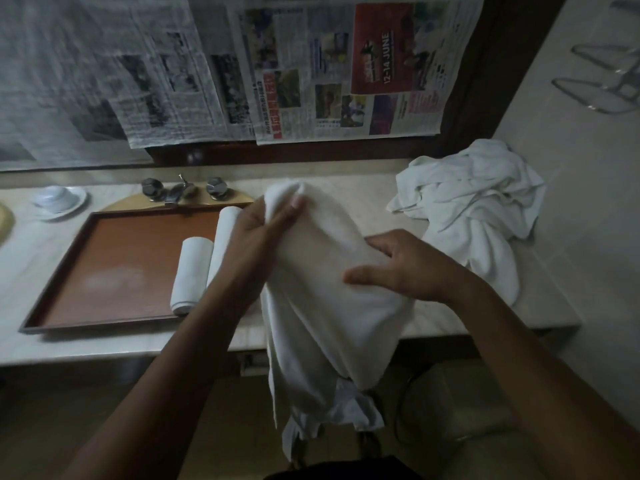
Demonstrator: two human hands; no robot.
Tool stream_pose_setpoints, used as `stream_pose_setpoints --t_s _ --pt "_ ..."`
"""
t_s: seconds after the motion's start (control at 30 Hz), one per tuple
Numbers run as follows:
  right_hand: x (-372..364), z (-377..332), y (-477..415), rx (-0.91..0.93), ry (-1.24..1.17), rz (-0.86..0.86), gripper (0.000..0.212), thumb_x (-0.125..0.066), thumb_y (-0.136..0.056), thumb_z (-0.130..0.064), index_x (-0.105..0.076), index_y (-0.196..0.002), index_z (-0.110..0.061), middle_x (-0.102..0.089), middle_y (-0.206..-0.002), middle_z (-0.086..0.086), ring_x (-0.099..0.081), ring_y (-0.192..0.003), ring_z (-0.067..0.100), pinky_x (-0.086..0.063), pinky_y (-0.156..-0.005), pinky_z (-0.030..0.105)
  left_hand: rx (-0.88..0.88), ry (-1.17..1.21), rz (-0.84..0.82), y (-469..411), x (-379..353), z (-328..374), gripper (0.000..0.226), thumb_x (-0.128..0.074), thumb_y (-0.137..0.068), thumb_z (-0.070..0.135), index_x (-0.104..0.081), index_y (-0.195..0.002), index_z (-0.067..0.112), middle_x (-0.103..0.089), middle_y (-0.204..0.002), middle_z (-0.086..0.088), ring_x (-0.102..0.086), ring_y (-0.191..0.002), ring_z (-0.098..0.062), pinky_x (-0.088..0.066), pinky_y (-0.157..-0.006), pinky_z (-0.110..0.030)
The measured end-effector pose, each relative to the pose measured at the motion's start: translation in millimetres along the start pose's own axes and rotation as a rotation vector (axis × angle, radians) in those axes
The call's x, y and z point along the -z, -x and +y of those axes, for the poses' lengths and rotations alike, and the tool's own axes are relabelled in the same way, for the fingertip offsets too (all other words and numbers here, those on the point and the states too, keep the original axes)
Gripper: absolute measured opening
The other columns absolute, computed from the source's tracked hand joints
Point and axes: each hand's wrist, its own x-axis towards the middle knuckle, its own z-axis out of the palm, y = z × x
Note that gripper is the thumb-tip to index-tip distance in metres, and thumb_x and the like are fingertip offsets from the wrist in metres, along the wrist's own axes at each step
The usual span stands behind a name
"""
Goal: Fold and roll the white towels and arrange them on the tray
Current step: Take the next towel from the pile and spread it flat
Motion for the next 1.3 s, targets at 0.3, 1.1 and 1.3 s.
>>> stream_pose_setpoints --t_s 0.3,1.1,1.3 --pt "31.1 70.7 -8.1 -0.007 -0.016 0.192 0.013 -0.065 -0.101 -0.026 -0.071 -0.09 -0.025 -0.072 -0.085 -0.008 -0.067 -0.08 0.007 -0.051 -0.078 0.034 0.074 -0.243 0.023 -3.8 33.0 -46.3 0.021 -0.072 -0.094 0.018 -0.071 -0.114 0.01 -0.077 -0.101 -0.004 -0.072 -0.093 -0.015 -0.055 -0.073 -0.023" --pt "87.9 163.4 -68.7 -0.136 -0.083 0.322 0.012 -0.061 -0.102 -0.015 -0.071 -0.096 -0.018 -0.068 -0.084 0.007 -0.069 -0.067 0.026 -0.061 -0.054 0.038 0.2 -0.437 0.244 -51.0 29.0 -122.6 0.013 -0.062 -0.102 0.029 -0.069 -0.102 0.018 -0.072 -0.093 -0.003 -0.068 -0.084 -0.016 -0.056 -0.073 -0.039" --pt "40.2 104.3 -72.3 -0.004 -0.264 0.129 0.022 -0.046 -0.105 0.001 -0.067 -0.106 -0.007 -0.065 -0.094 0.015 -0.068 -0.077 0.023 -0.061 -0.058 0.037 0.355 -0.505 -0.224 -25.5 -38.8 -164.9 0.094 -0.09 -0.069 0.054 -0.04 -0.146 0.033 -0.062 -0.129 0.005 -0.064 -0.114 -0.011 -0.056 -0.086 -0.025"
